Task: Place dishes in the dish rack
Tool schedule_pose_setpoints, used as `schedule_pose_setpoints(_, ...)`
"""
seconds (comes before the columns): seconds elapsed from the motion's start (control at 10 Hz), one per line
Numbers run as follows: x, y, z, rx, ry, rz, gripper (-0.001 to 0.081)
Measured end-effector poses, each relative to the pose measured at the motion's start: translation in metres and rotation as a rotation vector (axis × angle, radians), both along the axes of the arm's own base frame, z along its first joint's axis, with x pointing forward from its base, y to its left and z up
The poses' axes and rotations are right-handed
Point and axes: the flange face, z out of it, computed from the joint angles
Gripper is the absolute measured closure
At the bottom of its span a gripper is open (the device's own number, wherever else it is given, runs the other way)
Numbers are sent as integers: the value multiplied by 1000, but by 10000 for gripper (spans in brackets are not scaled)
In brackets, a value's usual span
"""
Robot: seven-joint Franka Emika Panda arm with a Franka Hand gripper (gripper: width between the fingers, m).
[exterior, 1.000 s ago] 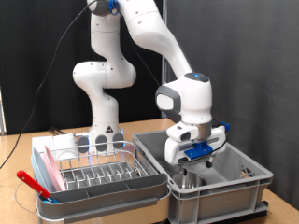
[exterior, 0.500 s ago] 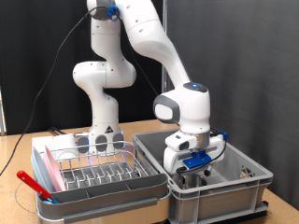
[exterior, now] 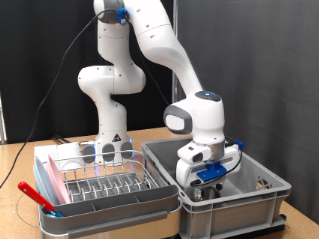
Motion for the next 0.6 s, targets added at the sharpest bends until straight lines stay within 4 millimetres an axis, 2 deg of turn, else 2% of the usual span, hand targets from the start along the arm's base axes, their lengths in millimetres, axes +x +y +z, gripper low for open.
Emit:
schedule_pose_setpoints(0.1,0,1,0,1,0,1,270)
schedule_pose_setpoints(0.2,-1,1,0,3,1,-2,405)
schedule_pose_setpoints(0.3,-1,1,0,5,4,-8,405)
schedule_pose_setpoints(0.4,-1,0,-1,6,7,-13,588)
schedule_pose_setpoints(0.5,-1,-2,-1,8,10,-21,726)
schedule_pose_setpoints(0.6,0,-4,0,15,11,-30,726)
